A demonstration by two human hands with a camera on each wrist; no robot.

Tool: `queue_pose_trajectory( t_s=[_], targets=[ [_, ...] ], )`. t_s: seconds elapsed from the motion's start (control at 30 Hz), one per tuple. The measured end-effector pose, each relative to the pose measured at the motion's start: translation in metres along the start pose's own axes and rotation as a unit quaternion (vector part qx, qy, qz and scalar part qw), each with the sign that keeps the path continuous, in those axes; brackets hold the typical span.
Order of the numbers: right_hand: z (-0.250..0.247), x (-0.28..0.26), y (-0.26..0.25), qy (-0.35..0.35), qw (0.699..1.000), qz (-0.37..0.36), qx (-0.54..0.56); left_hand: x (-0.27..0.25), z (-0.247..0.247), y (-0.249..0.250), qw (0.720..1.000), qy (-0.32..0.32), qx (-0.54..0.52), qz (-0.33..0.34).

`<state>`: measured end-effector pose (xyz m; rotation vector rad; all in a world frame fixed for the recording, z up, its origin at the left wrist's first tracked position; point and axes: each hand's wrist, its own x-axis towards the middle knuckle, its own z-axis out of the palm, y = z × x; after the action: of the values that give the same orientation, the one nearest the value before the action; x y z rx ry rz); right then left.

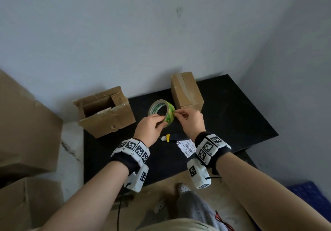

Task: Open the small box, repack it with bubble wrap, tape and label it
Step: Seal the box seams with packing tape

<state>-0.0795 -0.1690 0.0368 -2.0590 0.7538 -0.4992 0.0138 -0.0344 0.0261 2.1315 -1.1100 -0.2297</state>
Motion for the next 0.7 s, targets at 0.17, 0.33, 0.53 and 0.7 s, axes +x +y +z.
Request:
queue_pose_trajectory(
  t_s=[0.17, 0.33, 0.53, 0.7],
  targets=[
    [-0.008, 0.005, -0.003, -0.031, 0.999, 0.019, 0.036, 0.005, -0.011, 0.004, 1.0, -0.022, -0.008, 0.009],
    [-0.011, 0.007, -0.009, -0.081, 0.995, -0.001, 0.057, 0.009, -0.015, -0.001, 0.998, -0.035, -0.039, -0.037],
    [-0.013, 0.003, -0.007, -0.08, 0.987, 0.056, 0.128, 0.014, -0.016, 0.003, 0.993, -0.088, -0.055, -0.053],
    [-0.02, 0.005, -0.003, -0.057, 0.988, 0.062, 0.132, 0.02, -0.011, 0.001, 0.984, -0.132, -0.088, -0.082]
  ],
)
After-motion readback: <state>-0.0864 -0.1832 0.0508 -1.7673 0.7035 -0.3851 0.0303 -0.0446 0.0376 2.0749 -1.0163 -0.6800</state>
